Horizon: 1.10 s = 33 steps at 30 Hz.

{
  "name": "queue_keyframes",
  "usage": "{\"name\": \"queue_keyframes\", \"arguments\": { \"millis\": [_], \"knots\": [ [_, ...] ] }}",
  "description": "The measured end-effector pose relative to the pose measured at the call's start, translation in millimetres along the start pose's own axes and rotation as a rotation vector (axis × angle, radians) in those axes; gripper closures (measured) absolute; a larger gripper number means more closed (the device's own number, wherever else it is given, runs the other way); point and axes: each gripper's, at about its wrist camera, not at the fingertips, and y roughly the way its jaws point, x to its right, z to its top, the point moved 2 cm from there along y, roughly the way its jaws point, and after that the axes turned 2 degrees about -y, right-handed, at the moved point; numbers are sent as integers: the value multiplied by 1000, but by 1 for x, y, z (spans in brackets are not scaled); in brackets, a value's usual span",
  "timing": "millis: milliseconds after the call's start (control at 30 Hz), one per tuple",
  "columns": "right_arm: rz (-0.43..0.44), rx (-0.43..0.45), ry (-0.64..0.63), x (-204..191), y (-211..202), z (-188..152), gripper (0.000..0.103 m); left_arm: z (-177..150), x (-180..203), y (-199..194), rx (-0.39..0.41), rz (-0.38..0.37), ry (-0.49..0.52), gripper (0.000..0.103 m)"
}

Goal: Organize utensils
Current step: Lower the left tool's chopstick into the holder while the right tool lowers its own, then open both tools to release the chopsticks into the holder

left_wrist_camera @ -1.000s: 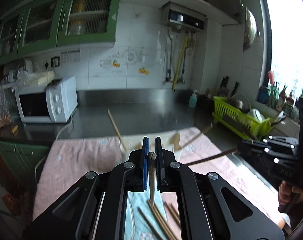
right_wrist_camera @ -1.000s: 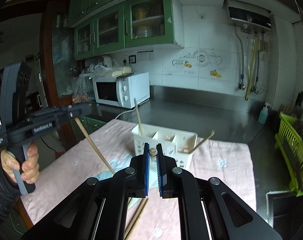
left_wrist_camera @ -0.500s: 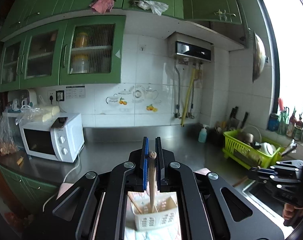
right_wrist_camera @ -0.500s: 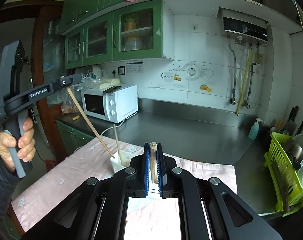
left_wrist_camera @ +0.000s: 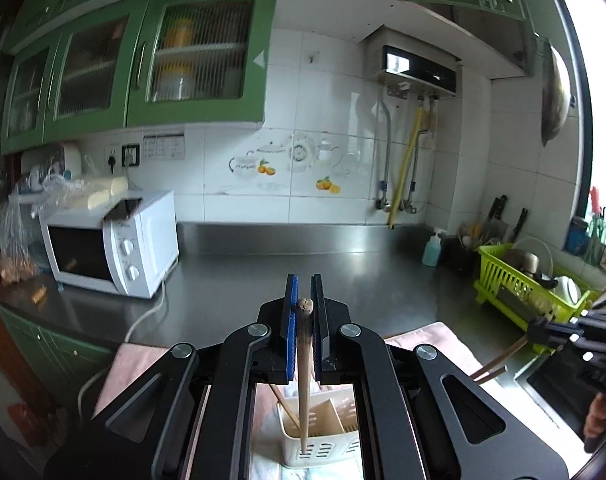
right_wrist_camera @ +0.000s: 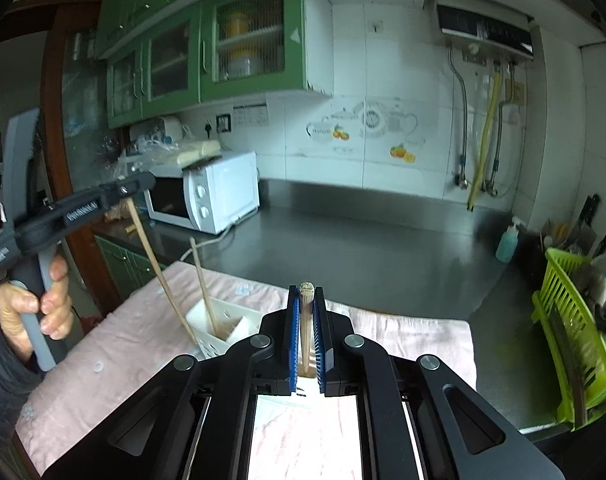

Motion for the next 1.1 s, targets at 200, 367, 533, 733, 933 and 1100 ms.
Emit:
{"name": "queue_keyframes", "arguments": {
  "millis": [200,367,533,733,933,1100],
  "knots": [
    [-7,-20,8,5,12,-5,96,17,0,-12,41,-18,0,98],
    [-5,-50,0,5,24,-8,96,34,7,-23,110,0,17,98],
    [0,-68,-5,1,31,-13,96,32,9,-11,108,19,21,98],
    [-11,-63,-18,-1,29,-15,95,13,-3,13,47,50,-7,98],
    [-38,-28,-33,-3,12,-16,83,-1,-16,28,-20,46,-35,98],
    [-19,5,-19,-10,-18,-30,82,-7,-17,16,-34,32,-52,88]
  ]
}}
